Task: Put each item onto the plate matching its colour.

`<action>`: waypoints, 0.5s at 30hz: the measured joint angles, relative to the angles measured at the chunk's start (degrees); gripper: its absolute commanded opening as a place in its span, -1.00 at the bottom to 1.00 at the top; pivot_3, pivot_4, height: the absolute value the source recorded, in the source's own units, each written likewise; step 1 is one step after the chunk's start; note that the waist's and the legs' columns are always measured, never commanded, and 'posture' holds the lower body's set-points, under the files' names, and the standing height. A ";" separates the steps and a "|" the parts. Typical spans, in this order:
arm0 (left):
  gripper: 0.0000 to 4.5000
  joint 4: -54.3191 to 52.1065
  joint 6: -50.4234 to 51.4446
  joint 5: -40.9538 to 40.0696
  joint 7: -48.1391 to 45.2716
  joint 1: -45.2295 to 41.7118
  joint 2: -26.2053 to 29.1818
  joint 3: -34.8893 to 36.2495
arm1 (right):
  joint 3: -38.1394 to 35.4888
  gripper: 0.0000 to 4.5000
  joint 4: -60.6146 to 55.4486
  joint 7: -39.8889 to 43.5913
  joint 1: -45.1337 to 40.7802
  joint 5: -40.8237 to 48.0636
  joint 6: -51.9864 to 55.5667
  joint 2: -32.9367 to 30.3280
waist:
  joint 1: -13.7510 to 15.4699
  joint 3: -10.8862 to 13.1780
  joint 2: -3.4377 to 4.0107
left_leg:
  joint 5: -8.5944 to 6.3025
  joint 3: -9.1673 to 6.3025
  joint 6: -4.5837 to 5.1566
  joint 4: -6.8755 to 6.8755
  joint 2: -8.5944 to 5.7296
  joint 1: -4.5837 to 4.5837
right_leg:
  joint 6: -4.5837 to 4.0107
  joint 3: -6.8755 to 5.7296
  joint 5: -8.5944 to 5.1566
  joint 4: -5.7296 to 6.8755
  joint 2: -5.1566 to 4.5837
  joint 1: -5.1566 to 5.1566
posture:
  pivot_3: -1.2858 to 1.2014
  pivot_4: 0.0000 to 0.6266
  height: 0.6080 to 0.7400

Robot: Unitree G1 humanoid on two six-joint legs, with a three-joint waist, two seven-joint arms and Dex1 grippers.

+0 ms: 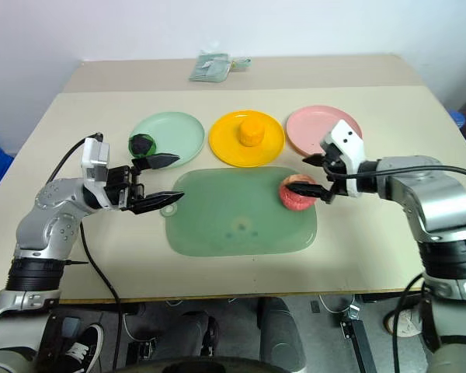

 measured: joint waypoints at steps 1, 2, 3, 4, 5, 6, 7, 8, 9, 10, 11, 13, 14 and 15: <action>1.00 0.12 0.06 0.00 -0.17 -0.12 -0.18 -0.26 | -0.01 0.98 -0.43 -0.40 0.95 -0.18 -0.22 -0.04 | 0.08 0.00 0.00 | 0.01 -0.01 -0.01 0.00 0.01 0.00 | 0.00 0.00 0.00 0.01 0.00 0.00 | 0.03 -0.52 1.00; 1.00 0.25 0.07 0.00 -0.29 -0.33 -0.46 -0.47 | 0.20 0.98 -0.45 -0.79 1.57 -0.42 -0.43 -0.04 | 0.16 0.00 0.00 | 0.02 -0.01 -0.03 0.00 0.01 0.00 | 0.00 0.00 0.00 0.02 0.00 0.00 | 0.03 -0.52 1.00; 1.00 0.43 0.06 0.06 -0.44 -0.71 -0.74 -0.96 | 0.45 0.98 -0.45 -1.37 2.31 -1.03 -0.88 -0.01 | 0.24 0.00 0.00 | 0.02 -0.01 -0.04 0.01 0.00 -0.01 | 0.00 0.00 0.00 0.02 -0.03 0.00 | 0.03 -0.52 1.00; 1.00 0.51 0.02 0.11 -0.62 -1.05 -0.91 -1.31 | 0.66 0.98 -0.44 -1.86 2.73 -1.48 -1.08 0.03 | 0.28 0.00 0.00 | 0.03 -0.01 -0.05 0.01 0.00 -0.02 | 0.00 0.00 0.00 0.01 -0.04 0.00 | 0.03 -0.52 1.00; 1.00 0.66 -0.10 0.23 -0.83 -1.25 -0.92 -1.49 | 0.80 0.98 -0.42 -2.27 2.94 -1.83 -1.27 0.08 | 0.30 0.00 0.00 | 0.03 -0.01 -0.05 0.01 -0.01 -0.03 | 0.00 0.00 0.00 0.00 -0.06 0.00 | 0.03 -0.52 1.00; 1.00 1.10 -0.23 0.47 -1.01 -1.59 -0.91 -1.52 | 0.92 0.98 -0.43 -2.55 3.21 -2.26 -1.65 0.06 | 0.31 0.00 0.00 | 0.06 -0.02 -0.10 0.01 -0.01 -0.03 | 0.00 0.00 0.00 0.00 -0.06 0.00 | 0.03 -0.52 1.00; 1.00 1.48 -0.27 0.63 -1.11 -1.86 -0.91 -1.52 | 1.20 0.98 -0.43 -2.72 3.68 -2.88 -2.36 -0.02 | 0.32 0.00 0.00 | 0.09 -0.03 -0.16 0.01 -0.01 -0.04 | 0.00 -0.01 0.00 0.00 -0.06 0.00 | 0.03 -0.52 1.00; 1.00 1.80 -0.28 0.79 -1.15 -2.09 -0.89 -1.51 | 1.60 0.98 -0.42 -2.88 4.21 -3.56 -2.91 -0.04 | 0.32 0.00 0.00 | 0.12 -0.02 -0.22 0.00 -0.01 -0.05 | 0.00 -0.01 0.00 -0.01 -0.06 0.00 | 0.03 -0.52 1.00; 1.00 1.98 -0.33 0.96 -1.19 -2.13 -0.83 -1.50 | 1.91 0.98 -0.46 -2.81 4.68 -3.61 -3.44 -0.03 | 0.33 0.00 0.00 | 0.13 -0.02 -0.23 0.00 -0.01 -0.05 | 0.00 0.00 0.00 -0.01 -0.06 0.00 | 0.03 -0.52 1.00; 1.00 2.12 -0.34 1.17 -1.22 -2.14 -0.77 -1.50 | 2.04 0.88 -0.40 -2.95 4.87 -3.69 -3.96 0.05 | 0.32 0.00 0.00 | 0.12 -0.02 -0.22 0.01 -0.02 -0.05 | 0.00 0.00 0.00 -0.01 -0.07 0.01 | 0.03 -0.52 1.00; 1.00 2.13 -0.34 1.21 -1.24 -2.14 -0.75 -1.50 | 2.04 0.74 -0.30 -3.05 4.81 -3.72 -4.11 0.14 | 0.32 -0.01 -0.01 | 0.12 -0.02 -0.23 0.01 -0.02 -0.04 | 0.00 0.00 0.00 -0.01 -0.07 0.03 | 0.03 -0.52 1.00; 1.00 2.12 -0.34 1.22 -1.24 -2.14 -0.65 -1.47 | 1.92 0.42 -0.10 -3.39 4.29 -3.51 -3.79 0.54 | 0.32 -0.01 -0.02 | 0.10 -0.04 -0.19 0.01 -0.02 -0.02 | 0.00 0.00 0.00 -0.02 -0.07 0.06 | 0.03 -0.52 1.00; 1.00 2.12 -0.34 1.22 -1.22 -2.13 -0.61 -1.45 | 1.91 0.28 -0.04 -3.52 4.10 -3.40 -3.51 0.69 | 0.32 -0.01 -0.02 | 0.08 -0.05 -0.15 0.01 -0.02 -0.02 | 0.00 -0.01 0.00 -0.02 -0.07 0.06 | 0.03 -0.52 1.00; 1.00 2.12 -0.34 1.22 -1.19 -2.13 -0.57 -1.42 | 1.91 0.26 0.14 -3.67 3.73 -3.38 -3.40 0.99 | 0.31 -0.01 -0.02 | 0.08 -0.05 -0.15 0.01 -0.02 -0.02 | 0.00 -0.01 0.00 -0.02 -0.07 0.05 | 0.03 -0.52 1.00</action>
